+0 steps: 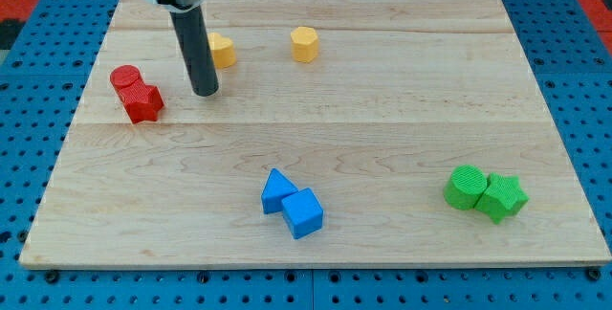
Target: Nudge the red circle along with red star right a bit
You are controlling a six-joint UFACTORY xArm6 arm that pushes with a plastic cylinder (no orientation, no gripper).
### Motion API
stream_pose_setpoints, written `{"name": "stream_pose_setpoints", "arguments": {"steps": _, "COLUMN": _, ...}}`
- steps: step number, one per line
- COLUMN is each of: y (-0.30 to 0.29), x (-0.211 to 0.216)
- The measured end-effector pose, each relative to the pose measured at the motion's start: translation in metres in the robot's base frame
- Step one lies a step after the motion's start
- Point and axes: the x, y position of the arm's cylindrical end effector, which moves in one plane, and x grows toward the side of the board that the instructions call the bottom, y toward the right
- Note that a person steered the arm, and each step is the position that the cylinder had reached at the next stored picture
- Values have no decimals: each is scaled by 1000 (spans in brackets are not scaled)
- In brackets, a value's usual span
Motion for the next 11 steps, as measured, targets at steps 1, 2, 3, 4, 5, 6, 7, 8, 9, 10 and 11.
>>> {"name": "stream_pose_setpoints", "arguments": {"steps": 1, "y": -14, "x": -9}}
{"name": "stream_pose_setpoints", "arguments": {"steps": 2, "y": -34, "x": -22}}
{"name": "stream_pose_setpoints", "arguments": {"steps": 3, "y": -60, "x": -32}}
{"name": "stream_pose_setpoints", "arguments": {"steps": 4, "y": -91, "x": -44}}
{"name": "stream_pose_setpoints", "arguments": {"steps": 5, "y": -116, "x": -51}}
{"name": "stream_pose_setpoints", "arguments": {"steps": 6, "y": -129, "x": -40}}
{"name": "stream_pose_setpoints", "arguments": {"steps": 7, "y": -131, "x": -16}}
{"name": "stream_pose_setpoints", "arguments": {"steps": 8, "y": -131, "x": -11}}
{"name": "stream_pose_setpoints", "arguments": {"steps": 9, "y": -130, "x": -5}}
{"name": "stream_pose_setpoints", "arguments": {"steps": 10, "y": -103, "x": -1}}
{"name": "stream_pose_setpoints", "arguments": {"steps": 11, "y": -93, "x": -2}}
